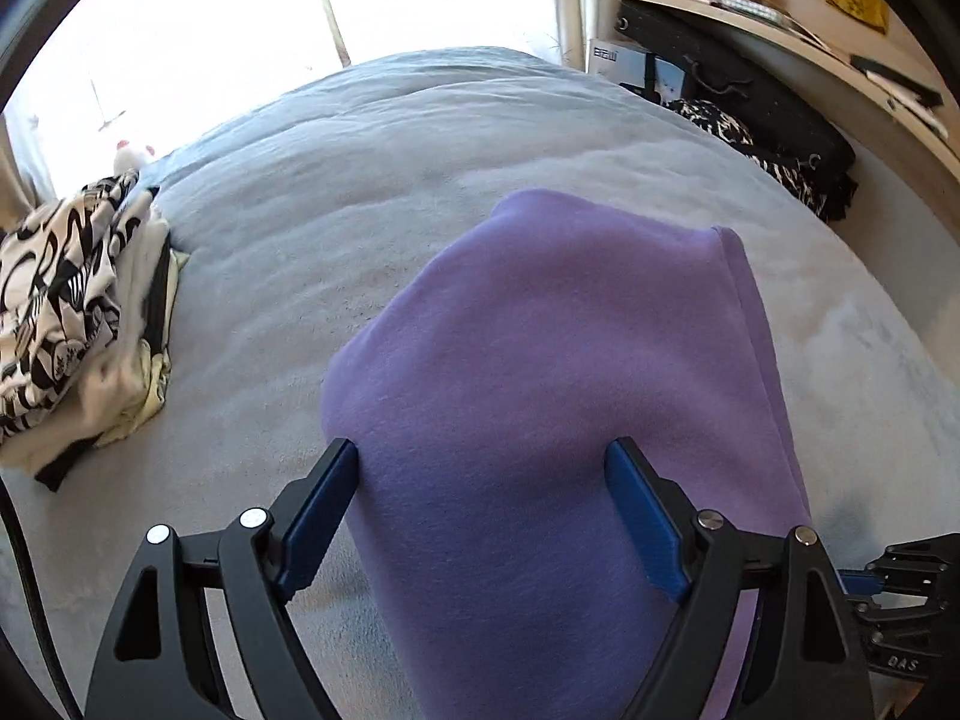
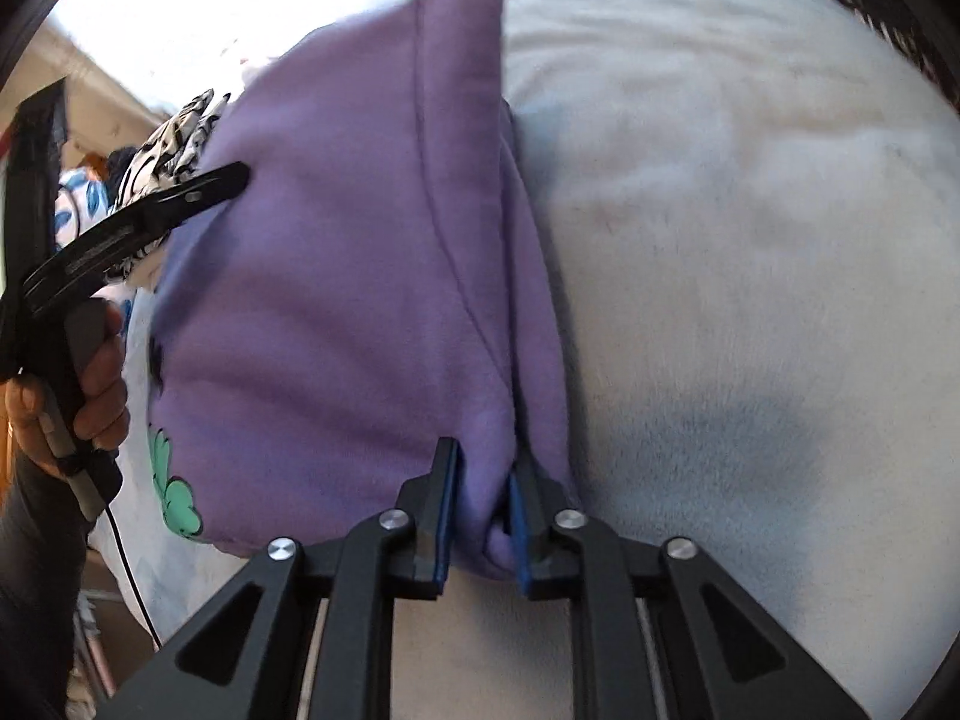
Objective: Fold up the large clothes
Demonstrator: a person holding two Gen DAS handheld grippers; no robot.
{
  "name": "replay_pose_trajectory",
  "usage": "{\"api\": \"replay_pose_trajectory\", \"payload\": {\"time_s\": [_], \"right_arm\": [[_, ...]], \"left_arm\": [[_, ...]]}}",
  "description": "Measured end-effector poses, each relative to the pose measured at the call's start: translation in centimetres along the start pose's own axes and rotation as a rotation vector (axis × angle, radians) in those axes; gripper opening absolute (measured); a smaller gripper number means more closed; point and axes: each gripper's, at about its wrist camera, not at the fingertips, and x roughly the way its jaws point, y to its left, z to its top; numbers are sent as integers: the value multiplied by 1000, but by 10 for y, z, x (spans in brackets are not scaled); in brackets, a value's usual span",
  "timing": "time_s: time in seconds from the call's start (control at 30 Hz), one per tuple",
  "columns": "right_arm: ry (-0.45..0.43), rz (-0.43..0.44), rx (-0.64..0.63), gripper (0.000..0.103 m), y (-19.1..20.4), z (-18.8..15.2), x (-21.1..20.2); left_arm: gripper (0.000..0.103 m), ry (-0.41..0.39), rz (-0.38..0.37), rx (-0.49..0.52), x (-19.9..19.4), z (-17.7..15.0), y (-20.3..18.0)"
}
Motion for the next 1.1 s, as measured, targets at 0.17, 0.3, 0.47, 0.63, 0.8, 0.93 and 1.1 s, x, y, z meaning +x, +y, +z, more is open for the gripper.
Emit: {"api": "replay_pose_trajectory", "payload": {"time_s": [0.17,0.3,0.47,0.63,0.8,0.93,1.1], "right_arm": [[-142,63,-25,56,9,39,-31],[-244,111,25,68,2,96,-30],[-208,77,54,68,-5,149,4],[-157,220,86,68,-15,161,27],[-168,247,20,39,5,157,31],[-164,100,-33,15,21,157,36],[-179,-39,-7,14,9,142,21]], "left_arm": [[83,13,-33,-21,-1,0,11],[83,20,-50,-26,-1,1,14],[83,3,-126,-59,-14,9,29],[83,-61,-134,-106,-31,19,53],[66,-17,-105,-188,-12,21,79],[49,38,-156,-275,13,16,95],[47,42,-175,-228,18,24,76]]}}
